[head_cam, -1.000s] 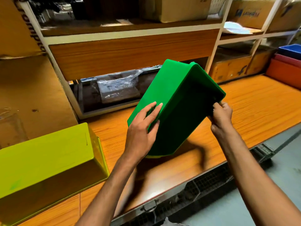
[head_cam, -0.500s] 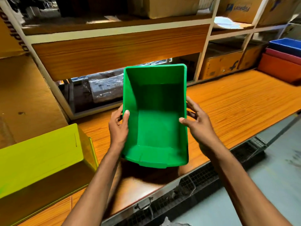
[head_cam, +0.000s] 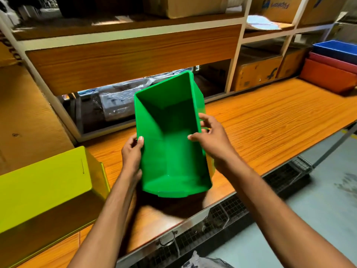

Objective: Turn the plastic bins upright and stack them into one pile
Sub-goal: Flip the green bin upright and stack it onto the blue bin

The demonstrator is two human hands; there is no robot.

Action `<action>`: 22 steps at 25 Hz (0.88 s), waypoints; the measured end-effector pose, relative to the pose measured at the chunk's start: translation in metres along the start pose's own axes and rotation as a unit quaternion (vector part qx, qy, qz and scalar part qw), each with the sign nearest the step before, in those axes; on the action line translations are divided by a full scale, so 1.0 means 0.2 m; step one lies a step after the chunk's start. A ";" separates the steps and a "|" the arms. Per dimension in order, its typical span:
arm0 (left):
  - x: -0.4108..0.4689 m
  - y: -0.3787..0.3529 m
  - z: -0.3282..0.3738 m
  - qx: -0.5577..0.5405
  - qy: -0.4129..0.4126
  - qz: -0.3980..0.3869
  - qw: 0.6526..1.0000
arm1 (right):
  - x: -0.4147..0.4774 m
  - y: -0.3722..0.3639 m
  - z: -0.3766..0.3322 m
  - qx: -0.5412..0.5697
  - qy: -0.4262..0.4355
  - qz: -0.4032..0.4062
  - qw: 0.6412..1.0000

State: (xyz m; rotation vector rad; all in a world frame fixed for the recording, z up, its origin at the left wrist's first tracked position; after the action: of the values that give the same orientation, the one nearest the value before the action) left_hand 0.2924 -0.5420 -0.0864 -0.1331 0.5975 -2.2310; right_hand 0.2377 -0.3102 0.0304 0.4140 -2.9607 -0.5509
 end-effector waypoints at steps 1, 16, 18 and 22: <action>0.00 -0.03 0.05 -0.006 0.024 0.003 1.000 | 0.04 0.04 0.02 0.017 -0.043 -0.041 0.998; 0.14 -0.17 0.33 0.126 0.235 -0.165 0.950 | 0.37 0.27 0.37 0.194 -0.296 -0.256 0.899; 0.10 -0.16 0.33 0.111 0.235 -0.184 0.948 | 0.35 0.28 0.36 0.195 -0.272 -0.253 0.907; 0.01 -0.11 0.33 0.124 0.203 -0.219 0.946 | 0.24 0.31 0.34 0.176 -0.207 -0.213 0.938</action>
State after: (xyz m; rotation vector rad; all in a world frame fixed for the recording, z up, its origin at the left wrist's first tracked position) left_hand 0.2946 -0.5566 -0.0194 0.3685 0.5314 -2.7737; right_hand 0.1658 -0.2458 -0.0079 1.1225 -3.3937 -0.1366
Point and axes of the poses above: each hand's wrist, its own x-axis towards the middle knuckle, its own y-axis out of the back of the hand, z = x × y, the point moved 3 cm from there along x, towards the middle knuckle, and after that the axes turned 15 degrees about -x, right-handed, at the moved point
